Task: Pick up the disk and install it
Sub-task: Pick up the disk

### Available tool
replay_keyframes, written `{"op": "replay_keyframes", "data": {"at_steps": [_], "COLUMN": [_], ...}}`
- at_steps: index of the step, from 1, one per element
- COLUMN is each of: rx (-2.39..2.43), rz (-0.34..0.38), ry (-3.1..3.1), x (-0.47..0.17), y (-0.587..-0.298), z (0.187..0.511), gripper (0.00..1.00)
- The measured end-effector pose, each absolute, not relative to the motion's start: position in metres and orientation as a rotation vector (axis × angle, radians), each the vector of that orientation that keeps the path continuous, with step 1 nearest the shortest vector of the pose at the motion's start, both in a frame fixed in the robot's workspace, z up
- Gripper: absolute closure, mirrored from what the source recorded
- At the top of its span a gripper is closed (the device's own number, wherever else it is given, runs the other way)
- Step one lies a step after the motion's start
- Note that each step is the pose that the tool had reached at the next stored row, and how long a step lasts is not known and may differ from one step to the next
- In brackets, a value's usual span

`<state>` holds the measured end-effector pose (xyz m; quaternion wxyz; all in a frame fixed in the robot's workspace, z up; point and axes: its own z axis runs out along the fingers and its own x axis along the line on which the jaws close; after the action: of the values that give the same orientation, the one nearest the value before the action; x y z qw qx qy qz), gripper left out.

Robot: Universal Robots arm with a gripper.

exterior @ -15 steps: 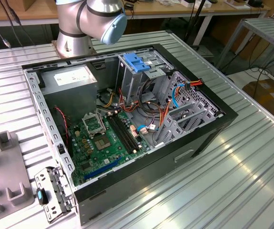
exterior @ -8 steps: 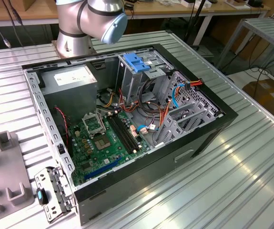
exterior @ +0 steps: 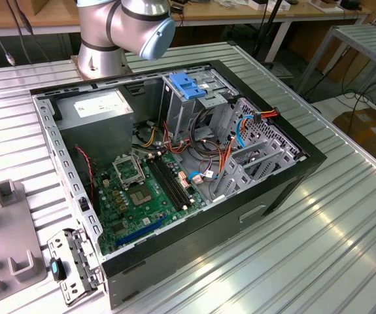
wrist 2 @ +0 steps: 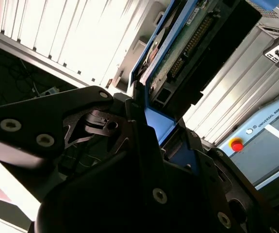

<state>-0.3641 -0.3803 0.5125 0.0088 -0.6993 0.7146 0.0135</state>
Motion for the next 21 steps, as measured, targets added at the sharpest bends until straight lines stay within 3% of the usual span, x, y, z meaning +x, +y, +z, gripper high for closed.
{"op": "replay_keyframes", "data": {"at_steps": [21], "rx": [-2.185], "rz": [0.042], "ry": [2.233], "x": [-0.340], "y": [-0.383], "z": [0.513], "gripper": [0.63]}}
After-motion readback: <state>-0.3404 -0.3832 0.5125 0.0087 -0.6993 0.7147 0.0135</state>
